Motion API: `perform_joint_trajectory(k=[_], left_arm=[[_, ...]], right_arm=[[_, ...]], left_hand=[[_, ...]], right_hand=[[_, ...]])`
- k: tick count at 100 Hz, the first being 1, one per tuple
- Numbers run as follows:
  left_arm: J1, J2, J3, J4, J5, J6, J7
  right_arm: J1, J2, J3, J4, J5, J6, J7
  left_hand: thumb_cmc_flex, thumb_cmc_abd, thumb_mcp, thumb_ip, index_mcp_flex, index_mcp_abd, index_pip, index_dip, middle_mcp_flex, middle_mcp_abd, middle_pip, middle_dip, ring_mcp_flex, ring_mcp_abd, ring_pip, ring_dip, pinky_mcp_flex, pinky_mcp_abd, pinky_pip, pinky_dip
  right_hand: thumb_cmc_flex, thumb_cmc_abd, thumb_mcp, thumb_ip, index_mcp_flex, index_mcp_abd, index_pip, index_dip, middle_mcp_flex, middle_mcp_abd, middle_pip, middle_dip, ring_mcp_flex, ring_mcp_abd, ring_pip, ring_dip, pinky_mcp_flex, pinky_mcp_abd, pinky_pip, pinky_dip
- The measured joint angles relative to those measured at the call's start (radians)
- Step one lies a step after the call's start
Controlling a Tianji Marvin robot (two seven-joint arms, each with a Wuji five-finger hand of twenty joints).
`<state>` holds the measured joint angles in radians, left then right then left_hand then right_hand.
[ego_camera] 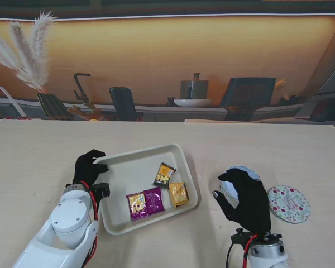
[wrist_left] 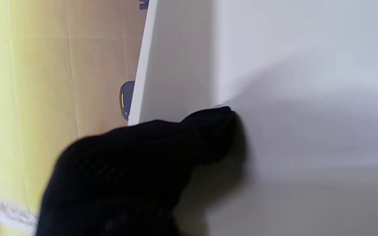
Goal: Pour cookies into a cookie box
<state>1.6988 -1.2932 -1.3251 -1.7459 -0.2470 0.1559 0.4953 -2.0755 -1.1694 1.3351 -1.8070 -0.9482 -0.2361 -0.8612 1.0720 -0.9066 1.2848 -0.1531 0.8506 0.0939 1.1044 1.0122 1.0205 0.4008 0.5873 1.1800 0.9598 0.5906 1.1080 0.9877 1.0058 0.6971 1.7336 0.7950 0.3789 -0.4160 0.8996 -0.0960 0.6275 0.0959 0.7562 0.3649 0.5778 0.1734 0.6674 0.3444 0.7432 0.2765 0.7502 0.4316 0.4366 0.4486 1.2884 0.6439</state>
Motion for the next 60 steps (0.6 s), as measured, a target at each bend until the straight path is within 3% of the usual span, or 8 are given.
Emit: perform_joint_trajectory(k=[31,60], left_arm=[[-0.002,-0.007,0.014,-0.046,-0.015,0.002,0.046],[-0.043,-0.022,0.087,-0.064,-0.008,0.006,0.113]], right_arm=[[-0.007,-0.002,0.008,-0.003,-0.005,0.000,-0.013],[-0.030,-0.004,0.027,-0.011,-0.010,-0.005,-0.042]], left_hand=[[-0.001,0.000,0.006,0.000,0.000,0.000,0.000,0.000,0.002,0.000,0.000,0.000,0.002,0.001,0.000,-0.015,0.001,0.001,0.006,0.001],[-0.004,0.000,0.007,-0.001,0.000,0.000,0.001,0.000,0.004,0.000,0.000,0.000,0.003,0.002,0.000,-0.020,0.001,0.001,0.015,0.002]], right_hand=[[0.000,0.000,0.000,0.000,0.000,0.000,0.000,0.000,0.000,0.000,0.000,0.000,0.000,0.000,0.000,0.000,0.000,0.000,0.000,0.000],[0.000,0.000,0.000,0.000,0.000,0.000,0.000,0.000,0.000,0.000,0.000,0.000,0.000,0.000,0.000,0.000,0.000,0.000,0.000,0.000]])
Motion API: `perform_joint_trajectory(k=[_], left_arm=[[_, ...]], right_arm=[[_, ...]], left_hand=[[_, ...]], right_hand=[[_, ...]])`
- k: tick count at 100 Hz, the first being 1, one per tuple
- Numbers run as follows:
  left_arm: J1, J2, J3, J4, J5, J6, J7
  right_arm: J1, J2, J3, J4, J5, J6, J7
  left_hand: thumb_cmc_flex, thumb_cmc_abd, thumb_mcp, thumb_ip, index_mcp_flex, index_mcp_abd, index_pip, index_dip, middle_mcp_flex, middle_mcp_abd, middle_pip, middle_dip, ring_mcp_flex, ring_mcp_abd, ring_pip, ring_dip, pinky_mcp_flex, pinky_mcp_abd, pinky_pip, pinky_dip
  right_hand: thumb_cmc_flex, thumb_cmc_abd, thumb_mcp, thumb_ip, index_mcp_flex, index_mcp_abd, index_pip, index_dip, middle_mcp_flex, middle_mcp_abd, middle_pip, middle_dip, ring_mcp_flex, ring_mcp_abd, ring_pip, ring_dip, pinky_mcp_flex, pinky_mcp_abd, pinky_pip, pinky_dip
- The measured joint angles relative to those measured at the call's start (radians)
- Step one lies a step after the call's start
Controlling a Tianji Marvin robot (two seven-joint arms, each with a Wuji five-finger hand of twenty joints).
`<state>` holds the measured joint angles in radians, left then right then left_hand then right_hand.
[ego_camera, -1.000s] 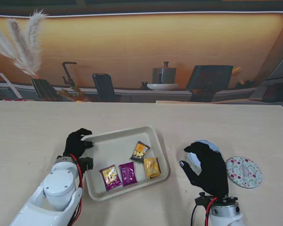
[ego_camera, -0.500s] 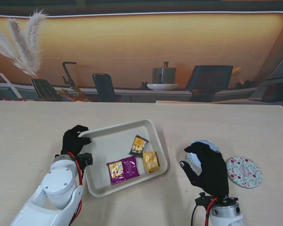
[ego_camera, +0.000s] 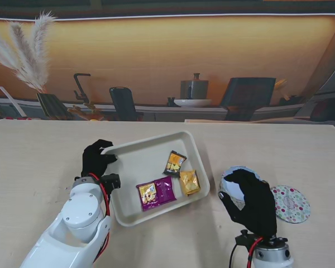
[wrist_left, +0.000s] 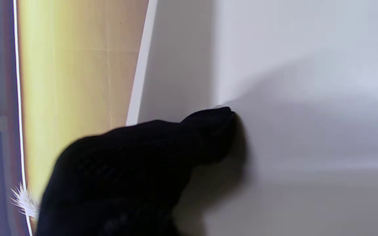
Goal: Pour cookies into a cookie box
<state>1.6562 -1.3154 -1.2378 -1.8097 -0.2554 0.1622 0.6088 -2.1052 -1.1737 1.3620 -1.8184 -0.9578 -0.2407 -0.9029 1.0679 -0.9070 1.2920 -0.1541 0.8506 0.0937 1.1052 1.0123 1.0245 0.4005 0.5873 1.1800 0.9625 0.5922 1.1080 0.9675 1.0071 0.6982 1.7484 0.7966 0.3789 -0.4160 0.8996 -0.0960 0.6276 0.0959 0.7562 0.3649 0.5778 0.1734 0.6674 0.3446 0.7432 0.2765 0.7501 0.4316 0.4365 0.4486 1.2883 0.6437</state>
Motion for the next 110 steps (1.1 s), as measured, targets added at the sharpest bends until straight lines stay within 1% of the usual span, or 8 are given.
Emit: perform_joint_trajectory(k=[24,60,77,87,110], left_arm=[[-0.055,-0.021,0.070,-0.001,0.009,0.003,0.058],[-0.145,-0.054,0.158,0.003,0.026,0.045,0.122],[-0.190,-0.078,0.198,0.030,0.025,0.048,0.166],[-0.222,-0.094,0.232,0.059,0.025,0.048,0.216],[-0.276,-0.128,0.278,0.115,0.045,0.065,0.234]], right_arm=[[-0.017,-0.003,0.016,-0.005,-0.003,-0.006,-0.023],[-0.042,-0.010,0.039,-0.010,-0.003,-0.018,-0.066],[-0.060,-0.015,0.054,-0.013,-0.003,-0.027,-0.101],[-0.068,-0.017,0.059,-0.014,-0.003,-0.032,-0.112],[-0.080,-0.019,0.069,-0.016,-0.003,-0.032,-0.128]], left_hand=[[-0.006,0.000,0.008,-0.001,0.000,0.000,0.000,0.000,0.001,-0.001,0.000,0.000,0.003,0.000,0.000,-0.004,0.000,0.000,0.006,0.000],[-0.007,-0.011,0.015,-0.001,0.010,0.000,0.001,0.000,0.010,-0.001,0.000,0.000,0.010,0.001,0.000,-0.007,0.004,0.008,0.010,0.001],[-0.008,-0.022,0.018,-0.001,0.011,0.000,0.001,0.000,0.015,-0.001,0.000,0.000,0.013,0.002,0.000,-0.009,0.007,0.009,0.012,0.002],[-0.008,-0.022,0.021,-0.009,0.011,0.000,0.001,0.000,0.015,-0.001,0.000,0.000,0.013,0.002,0.000,-0.010,0.007,0.010,0.015,-0.001],[-0.008,-0.023,0.021,-0.010,0.011,0.000,0.001,0.000,0.015,-0.001,0.001,0.000,0.013,0.003,0.000,-0.011,0.008,0.010,0.017,0.002]], right_hand=[[0.000,0.000,0.000,0.000,0.000,0.000,0.000,0.000,0.000,0.000,0.000,0.000,0.000,0.000,0.000,0.000,0.000,0.000,0.000,0.000],[0.000,0.000,0.000,0.000,0.000,0.000,0.000,0.000,0.000,0.000,0.000,0.000,0.000,0.000,0.000,0.000,0.000,0.000,0.000,0.000],[0.000,0.000,0.000,0.000,0.000,0.000,0.000,0.000,0.000,0.000,0.000,0.000,0.000,0.000,0.000,0.000,-0.001,0.000,0.000,0.000],[0.000,0.000,0.000,0.000,0.012,0.001,0.000,0.000,0.000,0.001,0.000,0.000,0.000,0.000,0.000,0.000,-0.001,0.000,0.000,0.000],[0.000,0.000,0.000,0.000,0.012,0.001,0.000,0.000,0.000,0.004,0.000,0.000,0.000,0.000,0.000,0.000,-0.002,0.000,0.000,0.000]])
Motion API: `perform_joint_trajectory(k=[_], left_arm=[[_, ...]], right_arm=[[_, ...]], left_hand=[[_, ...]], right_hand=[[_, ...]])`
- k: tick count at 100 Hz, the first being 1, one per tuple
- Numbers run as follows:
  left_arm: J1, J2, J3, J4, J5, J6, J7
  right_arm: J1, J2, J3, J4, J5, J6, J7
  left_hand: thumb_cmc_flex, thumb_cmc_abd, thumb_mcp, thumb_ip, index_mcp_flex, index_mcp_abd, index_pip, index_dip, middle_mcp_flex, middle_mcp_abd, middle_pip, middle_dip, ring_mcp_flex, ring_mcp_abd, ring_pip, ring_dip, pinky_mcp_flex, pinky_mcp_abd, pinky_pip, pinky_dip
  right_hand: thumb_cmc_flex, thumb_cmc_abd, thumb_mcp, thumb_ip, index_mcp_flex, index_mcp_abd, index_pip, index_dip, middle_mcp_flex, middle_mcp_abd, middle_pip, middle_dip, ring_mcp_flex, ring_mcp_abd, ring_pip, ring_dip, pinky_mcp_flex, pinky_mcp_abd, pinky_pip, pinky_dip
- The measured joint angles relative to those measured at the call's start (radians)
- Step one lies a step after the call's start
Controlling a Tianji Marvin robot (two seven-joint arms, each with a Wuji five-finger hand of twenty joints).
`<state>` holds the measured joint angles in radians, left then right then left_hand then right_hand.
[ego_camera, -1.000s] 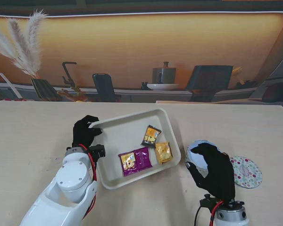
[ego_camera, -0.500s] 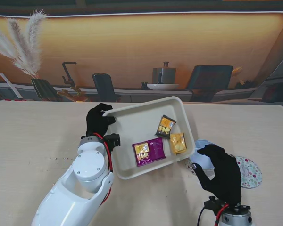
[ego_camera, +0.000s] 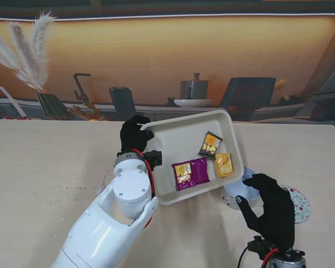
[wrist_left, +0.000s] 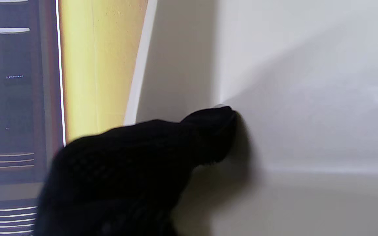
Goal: Pour cookies into a cookie box
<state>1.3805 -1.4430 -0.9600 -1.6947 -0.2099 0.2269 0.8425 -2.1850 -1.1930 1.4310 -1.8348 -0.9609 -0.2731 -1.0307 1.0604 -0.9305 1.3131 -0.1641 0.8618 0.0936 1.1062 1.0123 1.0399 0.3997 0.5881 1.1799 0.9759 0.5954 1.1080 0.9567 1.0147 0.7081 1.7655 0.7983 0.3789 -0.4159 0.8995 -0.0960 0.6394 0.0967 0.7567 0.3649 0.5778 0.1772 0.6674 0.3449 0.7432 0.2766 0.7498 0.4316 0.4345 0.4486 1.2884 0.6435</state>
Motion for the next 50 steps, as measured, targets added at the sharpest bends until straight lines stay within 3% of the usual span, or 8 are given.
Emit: perform_joint_trajectory(k=[34,50], left_arm=[[-0.050,-0.026,0.037,0.070,0.050,-0.003,0.030],[-0.075,-0.036,0.056,0.129,0.092,-0.059,0.058]], right_arm=[[0.000,-0.001,-0.003,-0.005,0.002,-0.001,0.001],[0.008,0.000,-0.011,-0.005,0.003,-0.001,0.017]], left_hand=[[0.000,-0.001,0.000,0.000,0.001,0.000,0.001,0.000,0.000,0.000,0.005,0.000,0.001,0.000,0.000,-0.001,0.000,0.000,0.000,0.000],[0.000,-0.008,0.003,-0.002,0.010,0.000,0.002,0.000,0.000,0.000,0.008,0.000,0.001,0.001,0.000,-0.004,0.001,0.001,0.004,0.001]], right_hand=[[0.000,0.000,0.000,0.000,0.000,0.000,0.000,0.000,0.000,0.000,0.000,0.000,0.000,0.000,0.000,0.000,0.000,0.000,0.000,0.000],[0.000,0.000,0.000,0.000,0.000,0.000,0.000,0.000,0.000,0.000,0.000,0.000,0.000,0.000,0.000,0.000,0.000,0.000,0.000,0.000]])
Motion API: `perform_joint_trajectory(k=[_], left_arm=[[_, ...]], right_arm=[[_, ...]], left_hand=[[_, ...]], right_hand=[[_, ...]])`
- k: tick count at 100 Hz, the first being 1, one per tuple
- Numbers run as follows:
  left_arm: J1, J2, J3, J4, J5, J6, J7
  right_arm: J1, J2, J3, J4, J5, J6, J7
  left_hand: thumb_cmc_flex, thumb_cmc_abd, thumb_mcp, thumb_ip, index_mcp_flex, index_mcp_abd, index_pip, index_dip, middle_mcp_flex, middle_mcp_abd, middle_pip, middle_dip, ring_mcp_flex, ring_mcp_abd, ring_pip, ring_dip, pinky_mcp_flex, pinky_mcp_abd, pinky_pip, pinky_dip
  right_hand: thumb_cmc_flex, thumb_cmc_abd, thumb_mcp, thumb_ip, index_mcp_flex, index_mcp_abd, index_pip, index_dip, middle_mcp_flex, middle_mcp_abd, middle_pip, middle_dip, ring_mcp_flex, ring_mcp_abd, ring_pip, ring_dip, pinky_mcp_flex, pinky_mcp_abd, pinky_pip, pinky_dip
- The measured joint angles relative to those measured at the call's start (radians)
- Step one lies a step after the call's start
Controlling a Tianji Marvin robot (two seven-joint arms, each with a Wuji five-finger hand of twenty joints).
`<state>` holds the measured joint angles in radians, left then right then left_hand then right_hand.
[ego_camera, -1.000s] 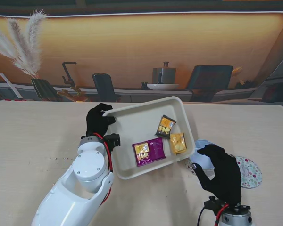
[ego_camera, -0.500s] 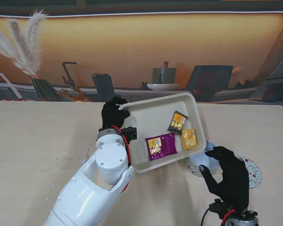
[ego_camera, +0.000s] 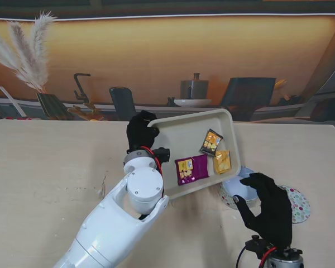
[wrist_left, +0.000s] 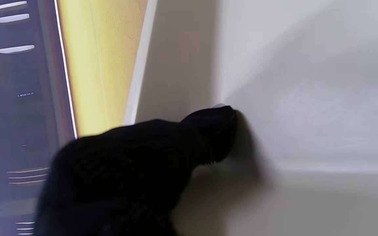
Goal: Pour cookies into a cookie box
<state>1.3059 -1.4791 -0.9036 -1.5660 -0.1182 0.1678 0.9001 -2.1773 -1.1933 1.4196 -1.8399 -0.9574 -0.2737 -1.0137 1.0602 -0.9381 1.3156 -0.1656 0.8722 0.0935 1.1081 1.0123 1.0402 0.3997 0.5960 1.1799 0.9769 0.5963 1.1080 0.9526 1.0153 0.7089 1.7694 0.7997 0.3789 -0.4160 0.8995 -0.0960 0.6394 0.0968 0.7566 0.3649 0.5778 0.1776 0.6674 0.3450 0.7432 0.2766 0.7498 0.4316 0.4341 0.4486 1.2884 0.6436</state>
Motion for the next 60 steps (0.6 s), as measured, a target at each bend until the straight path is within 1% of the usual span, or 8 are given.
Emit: perform_joint_trajectory(k=[20,41,50,60], left_arm=[[-0.026,-0.008,0.022,0.031,0.023,-0.008,0.011],[-0.048,-0.027,0.042,0.058,0.022,-0.009,0.036],[-0.056,-0.036,0.051,0.076,0.023,-0.019,0.049],[-0.062,-0.043,0.061,0.091,0.042,-0.024,0.059]], right_arm=[[0.005,0.000,-0.005,0.000,0.000,0.000,0.004],[0.004,0.000,-0.006,0.000,0.001,0.000,0.003],[0.003,0.000,-0.006,-0.001,0.000,0.000,-0.001],[0.000,0.000,-0.005,-0.002,-0.001,-0.001,-0.007]], left_hand=[[0.000,-0.004,0.002,0.000,0.000,0.000,0.008,0.000,0.000,0.000,0.004,0.000,0.001,0.001,0.000,0.000,0.001,0.001,0.000,0.000],[0.000,-0.006,0.002,0.000,0.000,0.000,0.008,0.000,0.000,0.000,0.011,0.000,0.008,0.001,0.000,-0.003,0.004,0.001,0.001,0.000],[0.000,-0.007,0.002,0.000,0.000,0.000,0.008,0.000,0.000,0.000,0.012,0.000,0.009,0.001,0.000,-0.003,0.004,0.001,0.001,0.000],[0.000,-0.007,0.003,0.000,0.000,0.000,0.008,-0.001,0.000,0.000,0.013,0.000,0.009,0.001,0.000,-0.004,0.004,0.001,0.001,0.000]], right_hand=[[0.000,0.000,0.000,0.000,0.000,0.000,0.000,0.000,0.000,0.000,0.000,0.000,0.000,0.000,0.000,0.000,0.000,0.000,0.000,0.000],[0.000,0.000,0.000,0.000,0.000,0.000,0.000,0.000,0.000,0.000,0.000,0.000,0.000,0.000,0.000,0.000,0.000,0.000,0.000,0.000],[0.000,0.000,0.000,0.000,0.000,0.000,0.000,0.000,0.000,0.000,0.000,0.000,0.000,0.000,0.000,0.000,0.000,0.000,0.000,0.000],[0.000,0.000,0.000,0.000,0.000,0.000,0.000,0.000,0.000,0.000,0.000,0.000,0.000,0.000,0.000,0.000,0.000,0.000,0.000,0.000]])
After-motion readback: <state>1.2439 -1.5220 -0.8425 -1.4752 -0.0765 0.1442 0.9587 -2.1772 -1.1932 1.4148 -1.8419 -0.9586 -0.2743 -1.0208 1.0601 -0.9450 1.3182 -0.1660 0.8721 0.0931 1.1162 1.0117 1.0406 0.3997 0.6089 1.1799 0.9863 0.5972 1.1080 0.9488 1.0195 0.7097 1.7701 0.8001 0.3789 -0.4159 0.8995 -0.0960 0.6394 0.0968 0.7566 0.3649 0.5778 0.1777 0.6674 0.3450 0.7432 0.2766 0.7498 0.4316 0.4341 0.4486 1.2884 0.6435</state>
